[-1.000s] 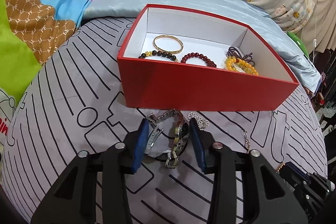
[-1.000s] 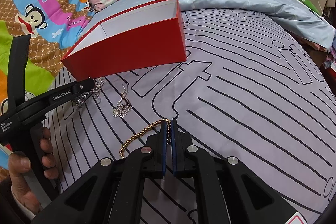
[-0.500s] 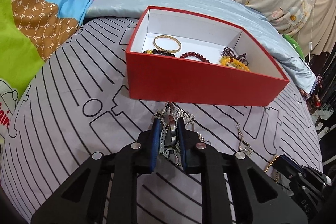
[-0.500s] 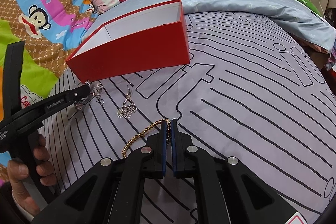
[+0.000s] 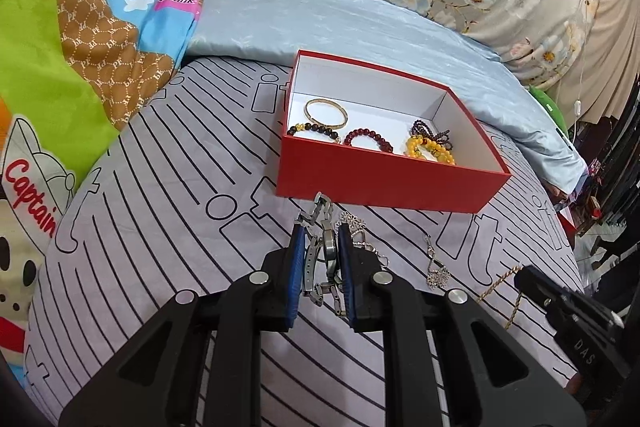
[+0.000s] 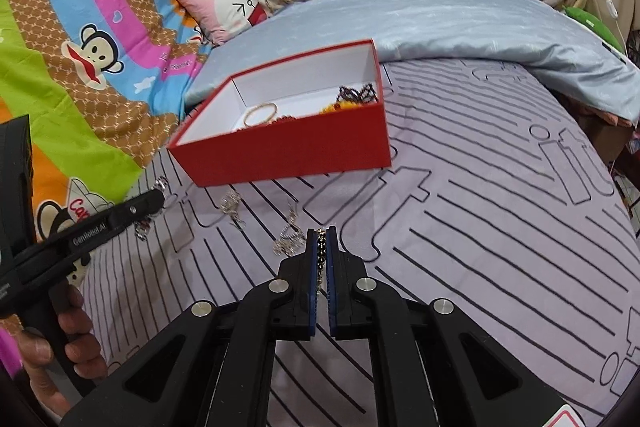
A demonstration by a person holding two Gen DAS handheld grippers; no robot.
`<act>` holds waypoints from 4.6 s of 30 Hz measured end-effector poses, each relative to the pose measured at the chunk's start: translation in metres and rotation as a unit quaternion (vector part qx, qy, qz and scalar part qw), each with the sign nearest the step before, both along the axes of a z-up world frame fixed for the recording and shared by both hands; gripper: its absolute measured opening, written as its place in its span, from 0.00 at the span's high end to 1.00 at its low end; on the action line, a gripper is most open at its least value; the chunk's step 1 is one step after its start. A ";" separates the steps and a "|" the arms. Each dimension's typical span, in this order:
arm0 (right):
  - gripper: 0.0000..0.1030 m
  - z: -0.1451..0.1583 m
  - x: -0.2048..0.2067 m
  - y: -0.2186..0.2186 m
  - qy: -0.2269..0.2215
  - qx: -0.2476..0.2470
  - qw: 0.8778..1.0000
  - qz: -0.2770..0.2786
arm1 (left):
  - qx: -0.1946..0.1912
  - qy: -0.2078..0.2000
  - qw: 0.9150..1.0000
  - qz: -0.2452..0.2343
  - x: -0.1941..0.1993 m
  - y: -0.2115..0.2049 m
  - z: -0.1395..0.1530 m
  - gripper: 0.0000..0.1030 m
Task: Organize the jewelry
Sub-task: 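Carry the watch into the box with the left gripper while the right carries the gold chain, then open both grippers inside the box, releasing the watch and gold chain, then withdraw both open grippers from the box toward the silver chains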
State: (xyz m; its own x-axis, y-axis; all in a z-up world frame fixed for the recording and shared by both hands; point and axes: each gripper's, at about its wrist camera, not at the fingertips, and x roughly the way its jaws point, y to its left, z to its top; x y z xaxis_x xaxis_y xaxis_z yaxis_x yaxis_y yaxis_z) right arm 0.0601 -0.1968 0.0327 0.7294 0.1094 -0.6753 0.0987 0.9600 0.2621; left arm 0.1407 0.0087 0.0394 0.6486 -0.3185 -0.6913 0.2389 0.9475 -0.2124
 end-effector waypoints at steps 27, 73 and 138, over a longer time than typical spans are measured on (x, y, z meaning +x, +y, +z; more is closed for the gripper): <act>0.96 0.046 0.012 0.026 -0.039 0.001 0.999 0.033 | 0.028 -0.020 0.999 -0.014 -0.015 -0.012 0.022 0.84; 0.96 0.048 0.164 -0.024 -0.038 0.009 0.999 0.024 | 0.067 -0.044 0.997 -0.019 0.122 -0.082 0.040 0.84; 0.68 0.051 0.088 0.008 -0.036 -0.044 0.998 0.018 | 0.072 -0.056 0.996 -0.017 0.063 -0.071 0.047 0.68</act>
State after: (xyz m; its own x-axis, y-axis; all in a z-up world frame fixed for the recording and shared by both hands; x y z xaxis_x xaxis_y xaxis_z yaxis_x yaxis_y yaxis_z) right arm 0.1481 -0.1891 0.0835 0.7735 0.0785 -0.6289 0.0475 0.9823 0.1811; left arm 0.2041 -0.0625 0.0863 0.7145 -0.2444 -0.6555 0.2864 0.9571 -0.0446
